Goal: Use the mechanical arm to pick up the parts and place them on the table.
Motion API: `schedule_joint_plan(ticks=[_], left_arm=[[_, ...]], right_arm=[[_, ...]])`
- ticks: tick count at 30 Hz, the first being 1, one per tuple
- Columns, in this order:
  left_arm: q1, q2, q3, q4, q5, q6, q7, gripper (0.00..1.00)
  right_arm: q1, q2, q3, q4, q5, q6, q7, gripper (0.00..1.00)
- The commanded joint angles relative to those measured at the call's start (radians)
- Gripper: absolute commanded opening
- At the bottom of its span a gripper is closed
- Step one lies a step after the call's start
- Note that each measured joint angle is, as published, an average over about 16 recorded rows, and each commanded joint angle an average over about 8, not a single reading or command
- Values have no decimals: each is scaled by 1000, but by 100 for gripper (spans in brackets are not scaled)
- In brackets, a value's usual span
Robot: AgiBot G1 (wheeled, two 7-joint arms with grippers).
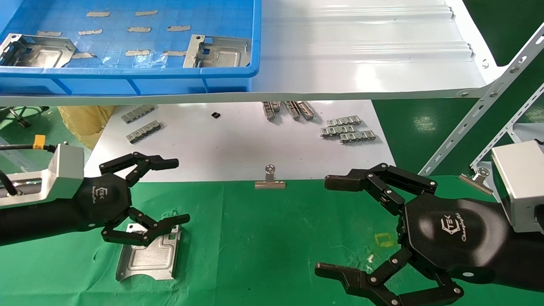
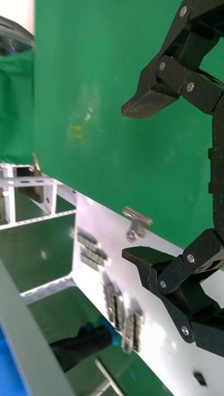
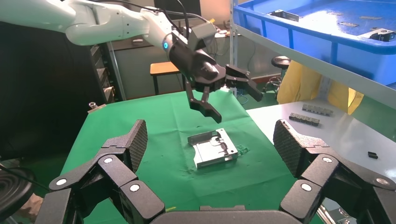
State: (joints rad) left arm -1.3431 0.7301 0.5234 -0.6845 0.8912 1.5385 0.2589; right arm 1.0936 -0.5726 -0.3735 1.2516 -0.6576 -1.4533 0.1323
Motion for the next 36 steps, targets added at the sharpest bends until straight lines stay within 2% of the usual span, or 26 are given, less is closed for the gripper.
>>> schedule_joint_plan(ticks=[1, 25, 30, 36], left_arm=[[19, -8, -17, -42, -11, -3, -31, 100], [243, -107, -220, -542, -145, -39, -404, 100], [274, -121, -248, -612, -164, -43, -450, 100], [285, -126, -259, -635, -172, -45, -460, 100]], right_arm=[[0, 0, 0, 0, 0, 0, 0, 100], [0, 0, 0, 0, 0, 0, 0, 100], [0, 0, 0, 0, 0, 0, 0, 100], [0, 0, 0, 0, 0, 0, 0, 100]])
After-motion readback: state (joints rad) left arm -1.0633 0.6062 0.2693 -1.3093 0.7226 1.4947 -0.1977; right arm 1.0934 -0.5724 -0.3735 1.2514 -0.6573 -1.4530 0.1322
